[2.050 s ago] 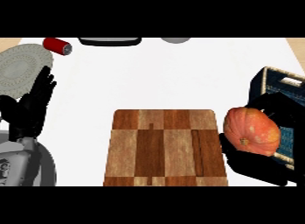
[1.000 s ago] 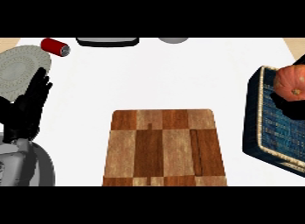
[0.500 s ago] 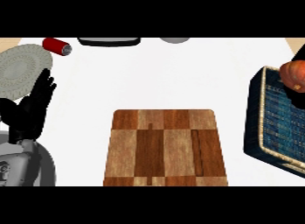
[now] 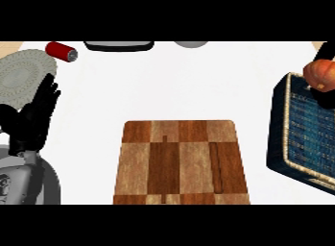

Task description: Pick the squash from the cutting board and place it in the basket

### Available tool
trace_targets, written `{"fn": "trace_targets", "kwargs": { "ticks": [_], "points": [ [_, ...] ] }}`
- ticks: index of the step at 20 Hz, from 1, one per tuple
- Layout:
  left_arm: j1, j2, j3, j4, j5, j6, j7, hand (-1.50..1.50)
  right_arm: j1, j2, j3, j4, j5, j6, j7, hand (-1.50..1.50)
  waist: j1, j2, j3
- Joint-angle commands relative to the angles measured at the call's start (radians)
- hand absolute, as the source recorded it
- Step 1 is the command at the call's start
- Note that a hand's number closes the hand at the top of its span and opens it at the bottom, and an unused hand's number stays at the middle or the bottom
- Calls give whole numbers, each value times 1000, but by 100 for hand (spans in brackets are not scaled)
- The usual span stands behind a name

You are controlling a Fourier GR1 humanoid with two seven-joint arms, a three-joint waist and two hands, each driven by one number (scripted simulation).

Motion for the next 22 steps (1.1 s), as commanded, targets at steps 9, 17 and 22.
{"fn": "trace_targets", "kwargs": {
  "ticks": [9,17,22],
  "points": [
    [-17,2,16,24,6,-7,-22,0,13,31,-14,72,35,93,-40,150,-7,-1,0],
    [-1,41,46,-44,48,-52,63,0,1,-11,-37,258,102,-3,-165,150,-3,-1,0],
    [33,-4,11,1,-10,-14,-42,0,-9,10,-26,260,158,-2,-143,150,-5,-1,0]
  ]
}}
